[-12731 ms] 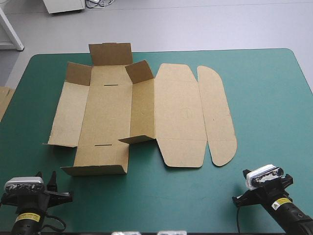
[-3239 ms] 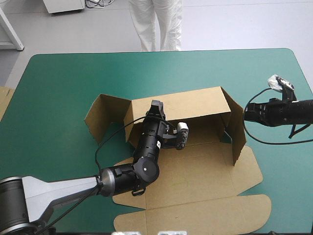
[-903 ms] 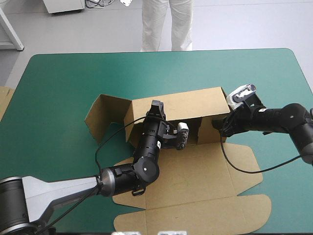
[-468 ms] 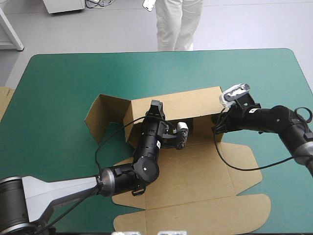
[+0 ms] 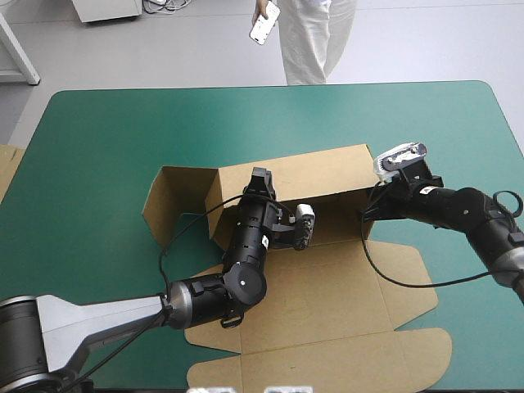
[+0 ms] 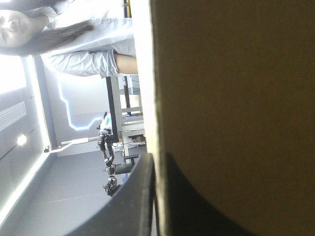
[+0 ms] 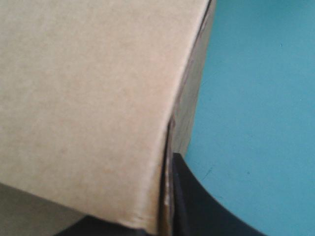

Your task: Fold the box

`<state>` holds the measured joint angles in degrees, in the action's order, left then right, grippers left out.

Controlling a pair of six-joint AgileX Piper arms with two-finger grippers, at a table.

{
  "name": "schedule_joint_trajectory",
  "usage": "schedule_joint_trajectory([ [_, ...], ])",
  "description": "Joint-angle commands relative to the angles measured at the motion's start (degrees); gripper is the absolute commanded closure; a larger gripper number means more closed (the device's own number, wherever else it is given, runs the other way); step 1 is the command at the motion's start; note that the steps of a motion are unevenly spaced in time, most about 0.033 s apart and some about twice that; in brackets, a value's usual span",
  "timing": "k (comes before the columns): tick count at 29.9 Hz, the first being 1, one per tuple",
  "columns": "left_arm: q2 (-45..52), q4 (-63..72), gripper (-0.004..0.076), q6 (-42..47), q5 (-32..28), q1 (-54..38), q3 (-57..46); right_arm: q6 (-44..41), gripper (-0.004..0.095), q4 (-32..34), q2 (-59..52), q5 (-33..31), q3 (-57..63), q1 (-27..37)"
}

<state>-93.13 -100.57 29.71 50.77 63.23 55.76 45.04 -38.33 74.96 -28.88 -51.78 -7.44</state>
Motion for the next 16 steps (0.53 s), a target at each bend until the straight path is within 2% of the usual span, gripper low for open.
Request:
schedule_joint_trajectory([
  [1,1.37,0.25,0.0732,0.55,-2.57,0.11,0.91,1.07,0.0928,-0.81,-0.25,-2.16,0.68,-0.29],
  [4,1.37,0.25,0.0688,1.36,-3.45,0.22,0.91,1.07,0.0928,-1.84,-0.25,-0.70,0.68,-0.29],
  [11,1.37,0.25,0.0382,1.89,-0.43,0.88,0.91,0.42,0.0928,-3.66,-0.23,2.43,0.68,-0.29],
  [13,1.37,0.25,0.0346,1.89,1.97,2.12,0.91,-0.25,0.0928,-3.66,-0.23,2.80,0.68,-0.29],
  [16,1.88,0.25,0.0349,1.89,4.79,4.73,0.91,-0.39,0.0928,-3.91,-0.13,3.18,0.68,-0.29],
])
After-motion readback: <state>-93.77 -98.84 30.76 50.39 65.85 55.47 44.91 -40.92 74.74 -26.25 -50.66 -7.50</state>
